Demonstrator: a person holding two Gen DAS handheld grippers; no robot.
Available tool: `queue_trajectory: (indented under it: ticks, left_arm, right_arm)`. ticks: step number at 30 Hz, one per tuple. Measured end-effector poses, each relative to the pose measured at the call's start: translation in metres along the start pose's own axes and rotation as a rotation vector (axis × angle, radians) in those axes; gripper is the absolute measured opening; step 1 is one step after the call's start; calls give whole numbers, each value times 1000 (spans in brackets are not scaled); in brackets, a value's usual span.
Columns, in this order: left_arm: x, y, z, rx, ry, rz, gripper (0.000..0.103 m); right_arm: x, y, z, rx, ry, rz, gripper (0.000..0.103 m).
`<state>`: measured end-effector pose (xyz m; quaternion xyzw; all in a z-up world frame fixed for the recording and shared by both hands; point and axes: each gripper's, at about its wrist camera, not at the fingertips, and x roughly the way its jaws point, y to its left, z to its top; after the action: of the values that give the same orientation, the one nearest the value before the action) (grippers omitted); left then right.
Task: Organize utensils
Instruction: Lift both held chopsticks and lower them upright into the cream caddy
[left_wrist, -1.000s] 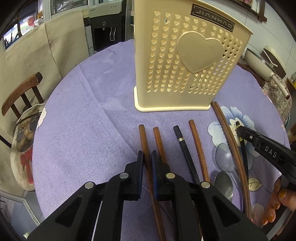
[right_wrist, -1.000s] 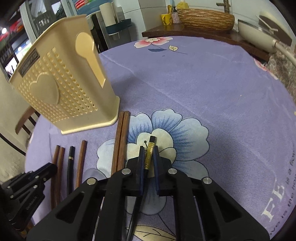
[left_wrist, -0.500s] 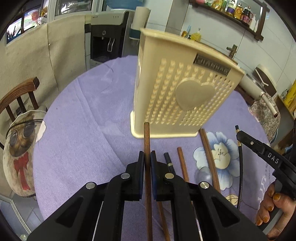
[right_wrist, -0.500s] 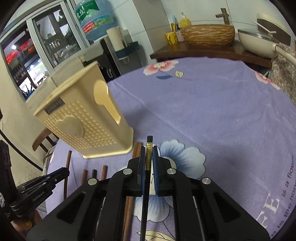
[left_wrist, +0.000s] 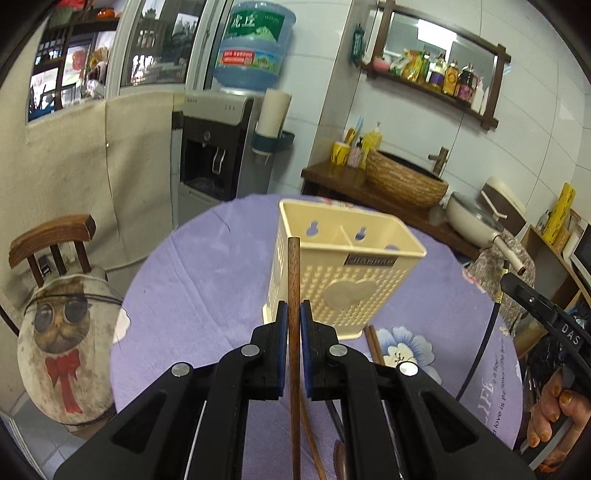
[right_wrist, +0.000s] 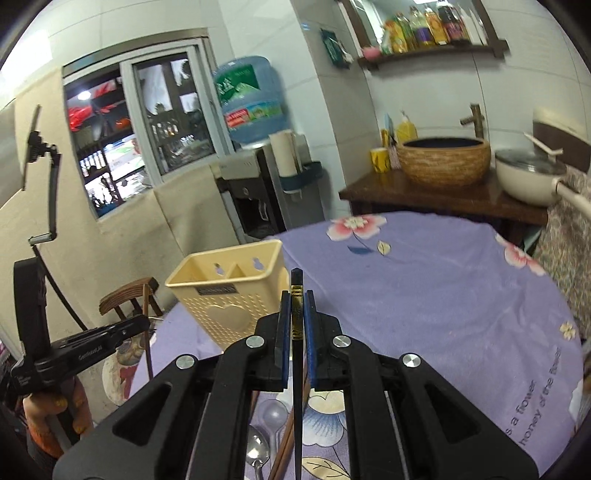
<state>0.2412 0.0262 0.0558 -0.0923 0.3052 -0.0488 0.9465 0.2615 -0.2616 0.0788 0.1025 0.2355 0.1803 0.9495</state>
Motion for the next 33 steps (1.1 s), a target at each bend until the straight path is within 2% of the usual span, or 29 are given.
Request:
queue_trajectory:
  ticks: [7, 22, 29, 33]
  left_arm:
    - [-23, 2, 9, 6, -59, 0, 7]
    - [-50, 5, 30, 13, -111, -43, 7]
    - [-64, -7, 56, 48, -130, -101, 7]
    - [-82, -14, 89, 54, -172, -146, 7]
  right_arm:
    - [-22, 12, 11, -40, -19, 32, 7]
    - [-25, 26, 35, -110, -43, 52, 7]
    - [-17, 36, 68, -108, -27, 107, 7]
    - [-20, 50, 100, -123, -69, 124, 7]
